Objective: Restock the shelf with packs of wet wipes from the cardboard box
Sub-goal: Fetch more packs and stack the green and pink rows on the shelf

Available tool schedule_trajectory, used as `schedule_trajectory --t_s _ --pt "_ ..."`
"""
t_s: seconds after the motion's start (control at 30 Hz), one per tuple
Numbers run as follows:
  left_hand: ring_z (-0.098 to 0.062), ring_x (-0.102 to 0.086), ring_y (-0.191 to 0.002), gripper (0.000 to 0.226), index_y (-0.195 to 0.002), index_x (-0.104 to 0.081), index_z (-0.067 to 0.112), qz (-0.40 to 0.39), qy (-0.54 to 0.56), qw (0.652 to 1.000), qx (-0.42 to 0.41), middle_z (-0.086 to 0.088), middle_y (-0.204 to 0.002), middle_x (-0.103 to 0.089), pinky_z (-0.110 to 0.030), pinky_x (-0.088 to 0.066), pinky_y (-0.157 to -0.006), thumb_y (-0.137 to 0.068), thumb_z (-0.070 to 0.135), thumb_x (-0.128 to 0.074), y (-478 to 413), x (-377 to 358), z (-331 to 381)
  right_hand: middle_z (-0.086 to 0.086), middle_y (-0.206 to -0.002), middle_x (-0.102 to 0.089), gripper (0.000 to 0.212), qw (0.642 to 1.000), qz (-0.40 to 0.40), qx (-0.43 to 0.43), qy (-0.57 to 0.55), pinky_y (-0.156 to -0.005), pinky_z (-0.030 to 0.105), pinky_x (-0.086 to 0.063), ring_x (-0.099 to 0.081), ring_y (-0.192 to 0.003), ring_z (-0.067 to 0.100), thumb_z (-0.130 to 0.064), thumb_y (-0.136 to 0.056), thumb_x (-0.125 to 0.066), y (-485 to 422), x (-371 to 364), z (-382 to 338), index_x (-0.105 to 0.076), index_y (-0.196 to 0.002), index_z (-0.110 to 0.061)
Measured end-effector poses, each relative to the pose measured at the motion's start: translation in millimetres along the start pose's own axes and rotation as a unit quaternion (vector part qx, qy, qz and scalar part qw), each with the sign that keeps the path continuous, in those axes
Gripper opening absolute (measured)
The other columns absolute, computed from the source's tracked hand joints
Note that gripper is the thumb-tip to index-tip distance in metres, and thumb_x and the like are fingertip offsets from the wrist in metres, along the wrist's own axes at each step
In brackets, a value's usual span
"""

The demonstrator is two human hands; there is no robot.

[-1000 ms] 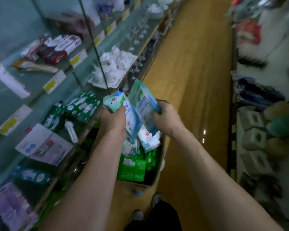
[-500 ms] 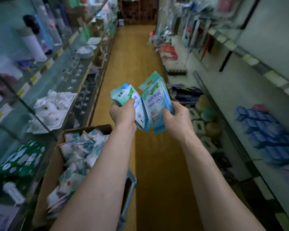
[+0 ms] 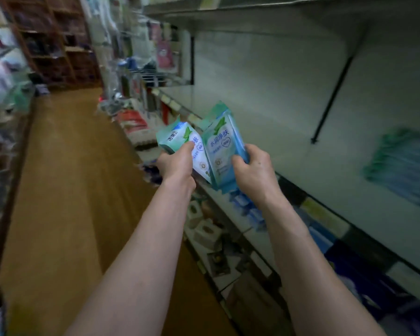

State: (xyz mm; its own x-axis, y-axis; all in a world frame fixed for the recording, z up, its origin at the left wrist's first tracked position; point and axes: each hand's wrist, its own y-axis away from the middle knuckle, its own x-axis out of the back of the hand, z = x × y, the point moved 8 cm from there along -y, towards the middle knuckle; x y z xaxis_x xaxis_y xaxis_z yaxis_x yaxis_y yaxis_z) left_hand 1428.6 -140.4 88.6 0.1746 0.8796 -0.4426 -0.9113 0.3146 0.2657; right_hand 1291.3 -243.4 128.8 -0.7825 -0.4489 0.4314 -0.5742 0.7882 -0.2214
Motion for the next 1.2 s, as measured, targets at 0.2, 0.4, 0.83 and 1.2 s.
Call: schedule_trajectory --t_s 0.2,0.4,0.83,1.2 --pt "-0.031 -0.068 -0.093 0.018 -0.099 -0.058 0.011 -0.083 -0.028 0.995 0.044 -0.014 -0.106 -0.068 -0.054 -0.055 -0.082 -0.084 0.003 -0.065 20.4 -106.1 -54.2 0.002 -0.099 -0.065 0.021 0.994 0.098 -0.033 0.020 -0.065 0.026 -0.052 -0.063 -0.086 0.020 -0.021 -0.094 -0.048 -20.3 99.9 44.6 -0.060 -0.109 -0.015" --pt "-0.028 -0.068 -0.085 0.034 -0.117 -0.060 0.011 -0.198 -0.034 0.970 0.133 -0.011 -0.108 -0.069 -0.040 -0.059 -0.060 -0.085 0.012 -0.071 37.1 -185.5 -108.1 -0.001 -0.087 -0.061 0.012 0.986 0.156 -0.033 0.037 -0.051 0.016 -0.044 -0.057 -0.071 0.008 -0.015 -0.094 -0.048 -24.6 167.8 68.9 -0.058 -0.099 -0.011" --pt "-0.028 -0.066 -0.103 0.034 -0.116 -0.065 0.016 -0.449 -0.042 0.843 0.292 -0.009 -0.112 -0.070 -0.042 -0.057 -0.074 -0.084 0.025 -0.069 80.0 -310.5 -164.2 0.005 -0.073 -0.048 0.008 0.954 0.272 -0.128 0.013 -0.052 0.019 -0.035 -0.046 -0.061 0.014 -0.010 -0.089 -0.050 -45.8 265.9 79.6 -0.056 -0.084 -0.007" --pt "-0.028 -0.065 -0.095 0.024 -0.109 -0.067 0.015 -0.507 -0.050 0.784 0.354 -0.012 -0.108 -0.068 -0.046 -0.054 -0.079 -0.087 0.022 -0.067 91.4 -346.3 -188.5 0.005 -0.118 -0.060 0.037 0.934 0.200 -0.160 0.249 -0.077 0.023 -0.041 -0.057 -0.101 0.020 -0.011 -0.092 -0.049 -86.5 306.9 84.0 -0.054 -0.128 -0.015"
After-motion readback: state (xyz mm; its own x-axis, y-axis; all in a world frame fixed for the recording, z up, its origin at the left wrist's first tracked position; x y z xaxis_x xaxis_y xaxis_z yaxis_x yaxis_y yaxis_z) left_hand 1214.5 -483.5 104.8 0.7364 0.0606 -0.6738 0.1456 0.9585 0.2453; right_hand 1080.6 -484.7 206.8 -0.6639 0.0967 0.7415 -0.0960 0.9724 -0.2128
